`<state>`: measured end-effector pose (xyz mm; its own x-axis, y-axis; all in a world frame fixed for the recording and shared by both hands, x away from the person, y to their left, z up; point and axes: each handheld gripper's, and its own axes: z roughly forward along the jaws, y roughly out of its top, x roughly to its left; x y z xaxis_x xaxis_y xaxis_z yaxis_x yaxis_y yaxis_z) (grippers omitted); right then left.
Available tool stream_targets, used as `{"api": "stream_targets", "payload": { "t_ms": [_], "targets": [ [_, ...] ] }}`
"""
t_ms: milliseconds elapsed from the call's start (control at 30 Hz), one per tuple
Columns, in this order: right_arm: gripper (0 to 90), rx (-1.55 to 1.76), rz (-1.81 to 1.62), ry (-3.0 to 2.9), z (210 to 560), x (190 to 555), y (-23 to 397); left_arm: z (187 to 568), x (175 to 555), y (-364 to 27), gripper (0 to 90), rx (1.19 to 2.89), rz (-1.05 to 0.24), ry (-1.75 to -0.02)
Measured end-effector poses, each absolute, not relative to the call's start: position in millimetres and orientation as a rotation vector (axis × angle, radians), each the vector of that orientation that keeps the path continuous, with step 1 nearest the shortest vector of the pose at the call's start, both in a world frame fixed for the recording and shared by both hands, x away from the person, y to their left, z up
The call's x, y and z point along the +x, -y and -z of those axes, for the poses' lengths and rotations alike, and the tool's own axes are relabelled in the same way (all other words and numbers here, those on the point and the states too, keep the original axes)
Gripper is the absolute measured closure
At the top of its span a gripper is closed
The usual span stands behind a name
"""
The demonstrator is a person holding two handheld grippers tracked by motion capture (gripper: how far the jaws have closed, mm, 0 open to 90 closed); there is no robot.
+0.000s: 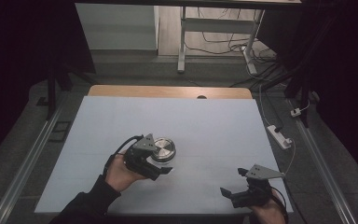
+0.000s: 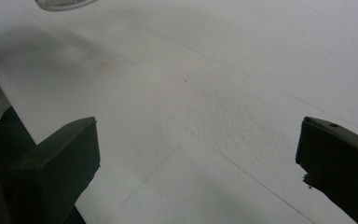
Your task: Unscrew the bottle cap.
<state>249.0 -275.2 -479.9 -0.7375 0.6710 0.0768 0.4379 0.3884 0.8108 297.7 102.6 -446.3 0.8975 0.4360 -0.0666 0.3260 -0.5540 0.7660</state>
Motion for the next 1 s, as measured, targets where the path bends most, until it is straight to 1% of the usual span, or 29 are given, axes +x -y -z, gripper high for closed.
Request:
{"api": "stream_targets", "payload": {
  "t_ms": [433, 700, 1000],
  "targets": [
    [0.0, 0.878, -1.420, -2.415, 467.9, 254.5, 248.8, 447.2, 298.7, -103.0, 15.7, 2.197, -0.144, -0.536],
    [0.0, 0.821, -1.471, -2.473, 456.2, 262.2, 224.6, 447.2, 298.0, -102.9, 15.7, 2.191, -0.152, -0.538],
    [0.0, 0.764, -1.436, -2.506, 442.2, 272.6, 194.5, 446.8, 297.1, -102.8, 15.8, 2.189, -0.166, -0.539]
  ]
}}
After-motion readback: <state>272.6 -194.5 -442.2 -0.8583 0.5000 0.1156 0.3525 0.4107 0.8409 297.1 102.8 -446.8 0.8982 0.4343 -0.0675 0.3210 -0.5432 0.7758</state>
